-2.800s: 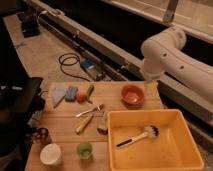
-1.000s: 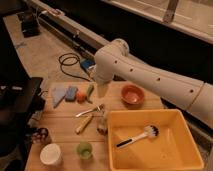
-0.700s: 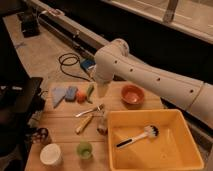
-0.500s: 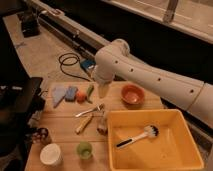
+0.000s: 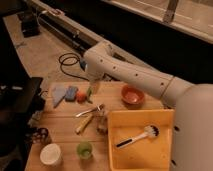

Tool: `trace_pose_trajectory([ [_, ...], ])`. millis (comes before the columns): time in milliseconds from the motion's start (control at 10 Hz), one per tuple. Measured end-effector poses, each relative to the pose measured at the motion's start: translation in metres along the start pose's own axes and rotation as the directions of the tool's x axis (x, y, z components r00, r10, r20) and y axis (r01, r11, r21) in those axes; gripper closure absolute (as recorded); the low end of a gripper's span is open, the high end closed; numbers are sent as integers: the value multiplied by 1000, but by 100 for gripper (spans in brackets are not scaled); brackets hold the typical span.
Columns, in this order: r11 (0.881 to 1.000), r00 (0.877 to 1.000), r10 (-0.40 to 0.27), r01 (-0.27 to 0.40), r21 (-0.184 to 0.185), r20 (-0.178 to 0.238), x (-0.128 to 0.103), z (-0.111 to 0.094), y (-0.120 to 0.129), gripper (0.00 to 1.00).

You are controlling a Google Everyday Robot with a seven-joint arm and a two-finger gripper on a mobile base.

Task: Place apple in red bowl

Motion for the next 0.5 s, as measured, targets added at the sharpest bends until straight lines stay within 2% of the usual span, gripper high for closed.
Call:
trace_pose_trajectory([
  [300,1000,1000,10,-9,-21,25,-15,48,-18,27],
  [500,1000,999,19,-18,-25,50,-23,73,-29,27],
])
